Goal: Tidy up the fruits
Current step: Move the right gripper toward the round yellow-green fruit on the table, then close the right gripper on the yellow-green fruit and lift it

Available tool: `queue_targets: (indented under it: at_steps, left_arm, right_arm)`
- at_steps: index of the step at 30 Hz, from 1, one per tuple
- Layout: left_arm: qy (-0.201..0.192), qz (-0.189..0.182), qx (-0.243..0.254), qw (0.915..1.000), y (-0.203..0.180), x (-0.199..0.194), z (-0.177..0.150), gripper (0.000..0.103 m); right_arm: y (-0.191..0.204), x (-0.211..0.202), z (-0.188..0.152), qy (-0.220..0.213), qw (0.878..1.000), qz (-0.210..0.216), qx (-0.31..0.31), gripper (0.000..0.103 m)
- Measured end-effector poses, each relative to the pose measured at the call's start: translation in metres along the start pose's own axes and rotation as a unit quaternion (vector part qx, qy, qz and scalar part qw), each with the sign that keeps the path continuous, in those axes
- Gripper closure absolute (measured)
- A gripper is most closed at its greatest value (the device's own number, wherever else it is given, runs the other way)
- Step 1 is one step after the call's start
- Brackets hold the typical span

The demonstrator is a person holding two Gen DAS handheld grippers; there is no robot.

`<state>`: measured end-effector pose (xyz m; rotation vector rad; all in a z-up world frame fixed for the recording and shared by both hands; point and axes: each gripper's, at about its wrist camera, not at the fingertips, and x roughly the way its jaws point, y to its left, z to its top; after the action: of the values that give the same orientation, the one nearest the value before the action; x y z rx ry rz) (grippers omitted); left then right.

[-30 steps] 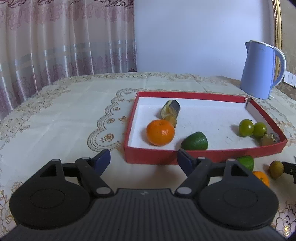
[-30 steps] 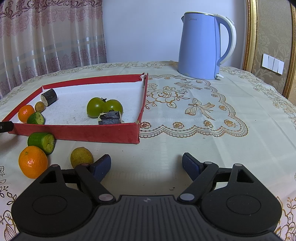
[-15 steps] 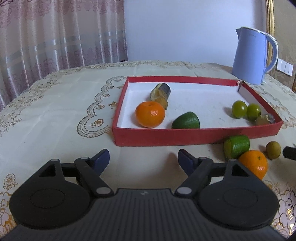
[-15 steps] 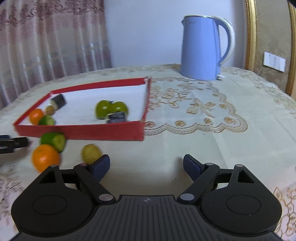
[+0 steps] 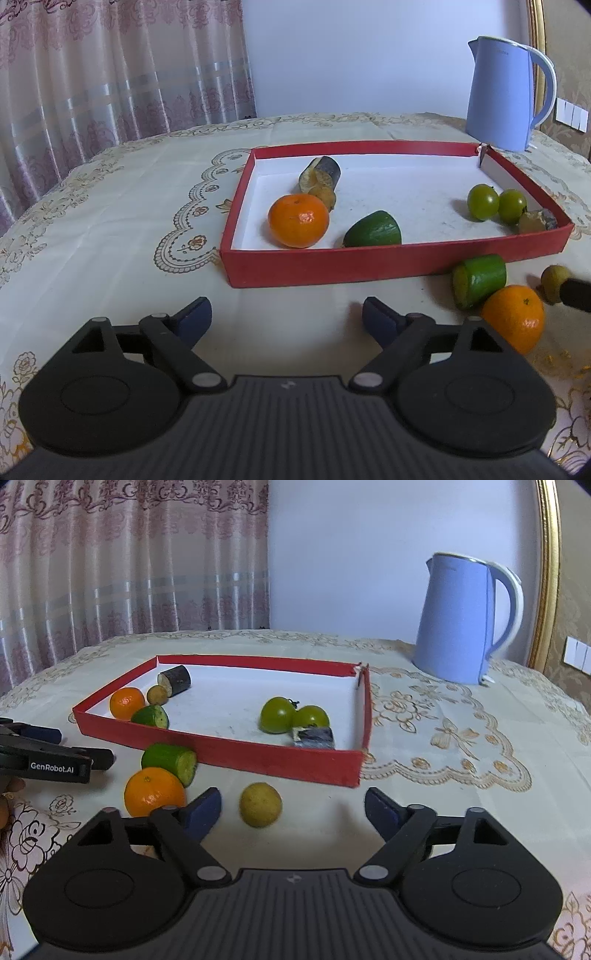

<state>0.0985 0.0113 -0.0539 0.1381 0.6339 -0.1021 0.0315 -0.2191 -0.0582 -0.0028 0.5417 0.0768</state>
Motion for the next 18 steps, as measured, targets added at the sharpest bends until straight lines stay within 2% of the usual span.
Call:
queue_targets:
  at_steps: [2, 9, 13, 18]
  left_arm:
    - [-0.001, 0.003, 0.003, 1.0, -0.001, 0.0, 0.0, 0.014]
    - [-0.002, 0.008, 0.007, 0.9999, -0.002, 0.0, 0.0, 0.012]
    - [-0.002, 0.008, 0.009, 0.9999, -0.003, 0.0, -0.001, 0.011]
    - [0.0, 0.01, 0.006, 0.9999, -0.002, 0.001, 0.0, 0.009]
  right_arm:
    - [0.001, 0.005, 0.001, 0.005, 1.0, -0.001, 0.002, 0.04]
    - [0.004, 0.018, 0.001, 0.027, 1.0, 0.011, 0.004, 0.043]
    - [0.006, 0.021, 0.0, 0.031, 0.999, 0.015, 0.006, 0.062]
    - [0.01, 0.022, 0.0, 0.031, 0.999, 0.022, -0.002, 0.07]
